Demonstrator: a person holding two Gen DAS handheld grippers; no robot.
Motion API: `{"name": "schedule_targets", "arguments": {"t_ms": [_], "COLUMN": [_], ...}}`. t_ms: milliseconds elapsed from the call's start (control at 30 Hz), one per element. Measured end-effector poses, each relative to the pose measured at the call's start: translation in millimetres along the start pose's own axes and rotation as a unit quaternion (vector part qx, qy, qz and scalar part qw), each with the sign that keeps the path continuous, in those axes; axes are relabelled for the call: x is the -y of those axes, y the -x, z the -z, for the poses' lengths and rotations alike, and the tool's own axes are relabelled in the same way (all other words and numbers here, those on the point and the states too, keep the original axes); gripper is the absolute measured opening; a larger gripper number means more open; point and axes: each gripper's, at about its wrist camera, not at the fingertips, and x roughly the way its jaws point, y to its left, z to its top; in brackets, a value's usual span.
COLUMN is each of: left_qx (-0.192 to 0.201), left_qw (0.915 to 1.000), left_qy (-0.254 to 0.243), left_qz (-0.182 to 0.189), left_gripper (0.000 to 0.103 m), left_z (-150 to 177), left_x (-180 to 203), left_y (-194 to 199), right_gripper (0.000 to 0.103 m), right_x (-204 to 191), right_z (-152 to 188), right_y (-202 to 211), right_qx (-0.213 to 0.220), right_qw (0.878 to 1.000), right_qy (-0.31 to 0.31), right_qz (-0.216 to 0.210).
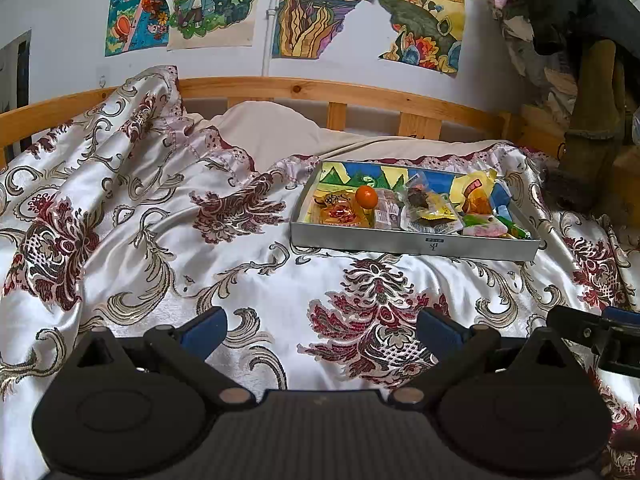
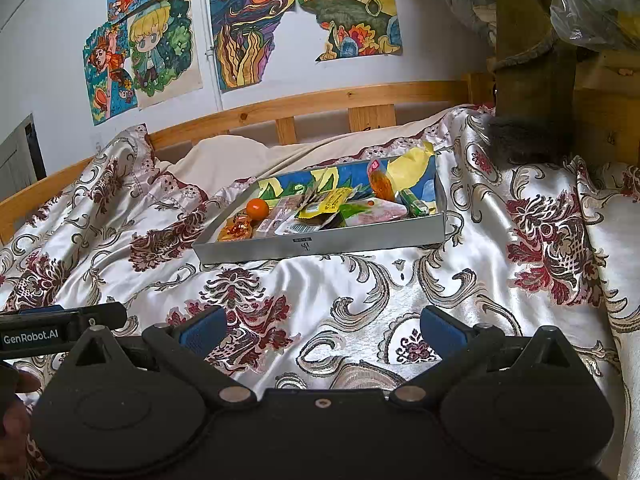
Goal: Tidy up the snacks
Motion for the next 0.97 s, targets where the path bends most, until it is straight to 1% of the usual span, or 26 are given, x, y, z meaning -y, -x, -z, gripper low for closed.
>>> {"name": "schedule_targets", "arguments": {"t_ms": [100,233,433,700,967], "left_qx": [-0.011,-0.005,-0.009,-0.005,-0.006], "left_qw": [0.9999,0.9998,0.9997,0.9996,0.9995], "left_qy": [-0.003,-0.009,-0.005,-0.017,-0.017], "left_qz": [-0.007,-0.017,-0.02,-0.023,-0.025], "left_gripper": [0.103,0.103,0.103,0.103,0.103], "left_z": [-1.0,-0.7,-1.2,-0.5,-0.5], "left_x": [2.7,5.5,4.2,7.0,6.1], "left_y": [-1.5,0.1,-0.6,0.4,-0.3], "right_gripper": [0.102,0.102,0.102,0.102,0.102], "right_x": [0.6,0.3,0.1,0.2,0.5], "right_z": [0.5,0.4,0.2,2.0,2.8], "right_y": [0.4,0.0,0.0,0.0,-0.8], "right_qx": [0.0,0.0,0.0,-0.001,-0.002], "right_qw": [1.0,1.0,1.0,1.0,1.0], "right_qy": [0.0,0.0,0.001,0.003,0.003], "right_qz": [0.0,0.0,0.0,0.0,0.0]}}
